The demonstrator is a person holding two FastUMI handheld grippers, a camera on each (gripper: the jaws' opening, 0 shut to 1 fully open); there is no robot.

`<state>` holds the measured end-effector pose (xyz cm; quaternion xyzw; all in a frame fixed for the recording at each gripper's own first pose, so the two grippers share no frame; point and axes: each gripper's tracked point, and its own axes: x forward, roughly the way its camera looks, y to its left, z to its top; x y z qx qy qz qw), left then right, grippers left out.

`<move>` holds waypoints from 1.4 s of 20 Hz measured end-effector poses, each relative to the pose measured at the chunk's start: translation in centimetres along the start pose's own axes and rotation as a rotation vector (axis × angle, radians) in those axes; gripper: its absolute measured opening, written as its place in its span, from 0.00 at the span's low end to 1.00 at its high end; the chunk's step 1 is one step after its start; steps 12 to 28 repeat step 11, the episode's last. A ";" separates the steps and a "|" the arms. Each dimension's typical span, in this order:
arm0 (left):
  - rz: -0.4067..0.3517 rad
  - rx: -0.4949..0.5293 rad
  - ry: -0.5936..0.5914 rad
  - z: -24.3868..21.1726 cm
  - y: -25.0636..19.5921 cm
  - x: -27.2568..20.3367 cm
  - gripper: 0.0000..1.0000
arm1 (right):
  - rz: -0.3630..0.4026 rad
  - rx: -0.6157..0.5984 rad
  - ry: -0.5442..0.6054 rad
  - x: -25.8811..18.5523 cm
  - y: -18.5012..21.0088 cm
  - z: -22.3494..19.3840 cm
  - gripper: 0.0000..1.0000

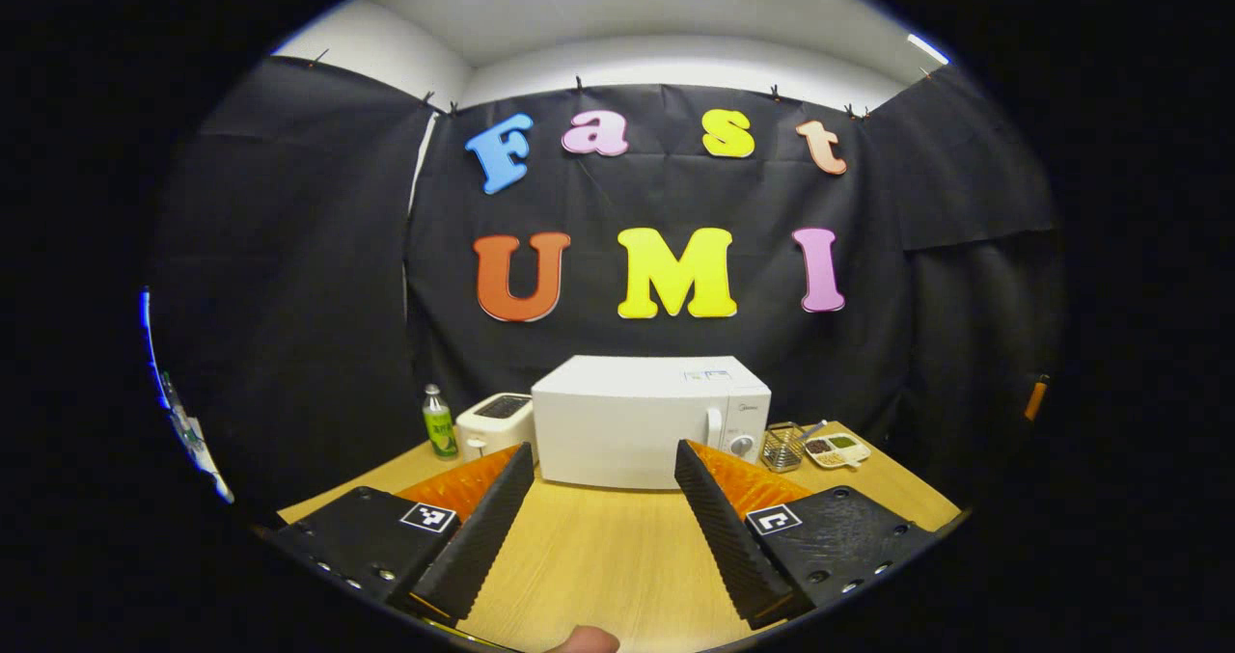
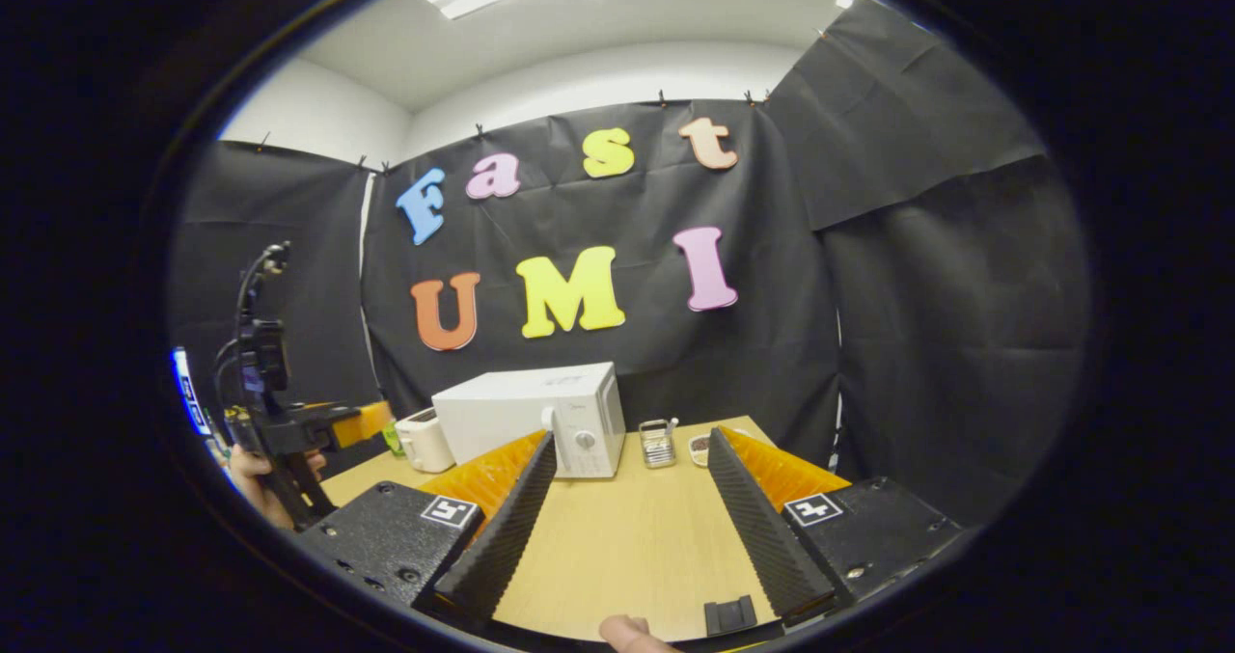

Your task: Open the microwave oven with the left hand, put the food in, and close the microwave oven.

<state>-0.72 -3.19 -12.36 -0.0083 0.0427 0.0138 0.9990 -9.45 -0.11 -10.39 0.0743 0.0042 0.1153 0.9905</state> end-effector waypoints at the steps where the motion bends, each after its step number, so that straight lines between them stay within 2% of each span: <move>1: -0.019 0.005 -0.026 0.8 -0.5 -1.4 0.93 | -0.001 0.003 -0.004 -0.1 0.1 0.2 0.91; 4: -0.044 0.008 -0.072 2.0 -0.9 -5.0 0.94 | 0.012 -0.024 -0.020 -0.7 0.4 1.0 0.91; 5: -0.066 -0.004 -0.073 2.3 -1.3 -5.9 0.94 | -0.001 -0.040 -0.034 -0.9 0.0 1.5 1.00; 8: -0.103 -0.022 -0.107 3.5 -2.0 -8.2 0.94 | -0.063 -0.059 -0.094 -1.6 -1.1 3.1 1.00; 9: -0.113 -0.018 -0.118 3.8 -2.2 -8.6 0.94 | -0.063 -0.062 -0.110 -1.9 -0.9 3.5 0.91; 10: -0.121 -0.015 -0.121 3.9 -2.2 -8.9 0.94 | -0.069 -0.061 -0.114 -2.0 -0.8 3.7 0.91; 11: -0.128 -0.014 -0.121 3.9 -2.3 -9.1 0.94 | -0.073 -0.063 -0.117 -2.1 -0.8 3.9 1.00; 28: -0.128 -0.014 -0.121 3.9 -2.3 -9.1 0.94 | -0.073 -0.063 -0.117 -2.1 -0.8 3.9 1.00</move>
